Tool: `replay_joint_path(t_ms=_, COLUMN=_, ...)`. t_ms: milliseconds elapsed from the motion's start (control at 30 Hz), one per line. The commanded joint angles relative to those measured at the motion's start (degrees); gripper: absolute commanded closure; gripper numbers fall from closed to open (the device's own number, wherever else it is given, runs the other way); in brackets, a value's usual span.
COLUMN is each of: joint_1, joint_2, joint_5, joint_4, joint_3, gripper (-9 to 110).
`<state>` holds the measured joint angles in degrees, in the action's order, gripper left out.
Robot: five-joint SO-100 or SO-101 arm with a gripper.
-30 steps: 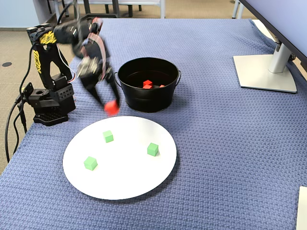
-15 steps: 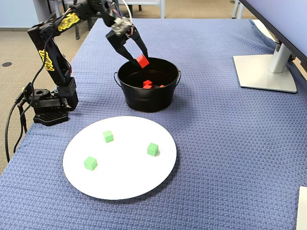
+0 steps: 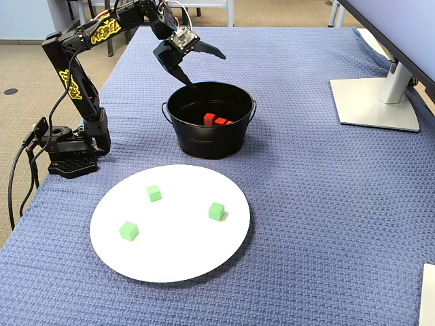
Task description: Pick up the red cubes from the white plate and place them in the black recipient
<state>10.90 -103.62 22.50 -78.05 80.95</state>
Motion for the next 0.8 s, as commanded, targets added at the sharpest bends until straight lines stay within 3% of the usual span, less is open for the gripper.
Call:
replay_joint_path(t_ms=0, joint_1=-8.79, joint_2=-5.10, joint_5=-2.72, joint_4=-0.97, joint_3=-4.13, gripper=64)
replay_joint_path(t_ms=367, joint_1=-33.31, joint_2=-14.77, joint_5=-3.52, joint_4=4.13, joint_3=6.59, gripper=89)
replay_joint_path(t_ms=533, joint_1=-42.28, joint_2=-15.73, joint_5=-3.16, joint_4=9.93, joint_3=13.80, gripper=94)
replay_joint_path(t_ms=767, joint_1=-48.43, joint_2=-16.26, joint_5=-1.49, joint_4=20.57, joint_3=30.06, gripper=102)
